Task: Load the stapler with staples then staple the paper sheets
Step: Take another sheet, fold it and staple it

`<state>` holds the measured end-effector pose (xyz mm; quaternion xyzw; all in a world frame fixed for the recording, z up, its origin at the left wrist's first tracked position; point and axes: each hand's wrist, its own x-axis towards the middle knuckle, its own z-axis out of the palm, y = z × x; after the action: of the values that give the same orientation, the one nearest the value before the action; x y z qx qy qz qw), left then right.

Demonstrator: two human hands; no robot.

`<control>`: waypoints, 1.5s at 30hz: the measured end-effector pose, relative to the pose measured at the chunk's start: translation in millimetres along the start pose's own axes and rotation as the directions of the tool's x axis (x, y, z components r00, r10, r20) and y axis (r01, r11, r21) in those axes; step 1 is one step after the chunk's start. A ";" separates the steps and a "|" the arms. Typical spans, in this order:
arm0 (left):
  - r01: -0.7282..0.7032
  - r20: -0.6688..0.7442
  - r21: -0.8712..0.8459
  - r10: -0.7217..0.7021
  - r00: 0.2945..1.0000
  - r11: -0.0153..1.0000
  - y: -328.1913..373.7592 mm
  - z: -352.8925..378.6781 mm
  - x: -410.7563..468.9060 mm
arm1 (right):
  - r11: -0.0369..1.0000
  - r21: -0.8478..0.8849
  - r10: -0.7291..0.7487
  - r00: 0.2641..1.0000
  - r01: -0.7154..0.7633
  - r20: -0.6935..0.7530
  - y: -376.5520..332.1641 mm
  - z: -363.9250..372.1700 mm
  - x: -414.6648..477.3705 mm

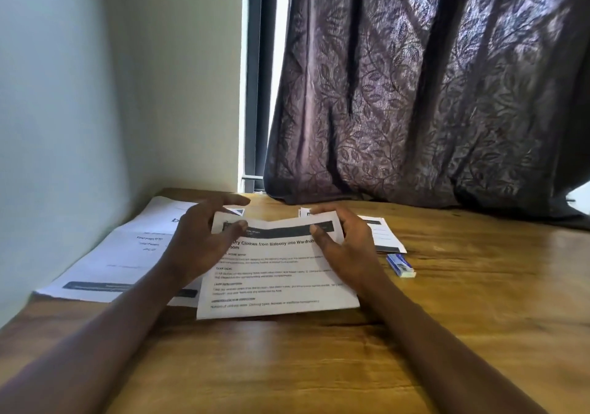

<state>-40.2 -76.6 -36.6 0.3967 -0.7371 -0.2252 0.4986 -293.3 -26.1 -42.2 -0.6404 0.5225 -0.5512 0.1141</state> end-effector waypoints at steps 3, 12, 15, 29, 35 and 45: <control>0.011 0.022 -0.002 -0.011 1.000 1.000 -4.7 -0.9 2.6 | 0.998 0.053 0.022 1.000 -0.022 -0.004 -1.5 0.1 1.4; 0.028 0.102 -0.086 -0.019 0.995 0.996 -7.6 -5.4 4.1 | 0.974 0.202 0.083 0.993 -0.099 0.088 -0.9 -5.4 4.0; 0.015 0.113 -0.073 -0.007 0.994 0.997 -7.4 -4.8 5.4 | 0.978 0.168 0.107 0.987 -0.127 0.122 1.0 -8.8 4.9; -0.176 0.234 0.199 0.127 0.964 0.964 -0.7 2.7 -2.6 | 0.976 -0.020 0.219 0.967 -0.218 0.127 3.1 -26.7 0.7; -0.301 0.291 0.335 0.205 0.934 0.893 18.9 31.5 -16.8 | 0.888 -0.430 0.218 0.972 -0.161 0.087 10.5 -47.7 -20.1; -0.369 0.405 0.510 0.162 0.900 0.777 22.9 48.3 -16.8 | 0.665 -0.747 0.129 0.983 0.009 0.127 9.1 -51.0 -50.4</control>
<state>-89.5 -52.7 -48.7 0.3738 -0.8935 0.0167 0.2482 -332.6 32.0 -59.7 -0.6579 0.7111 -0.2293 -0.0951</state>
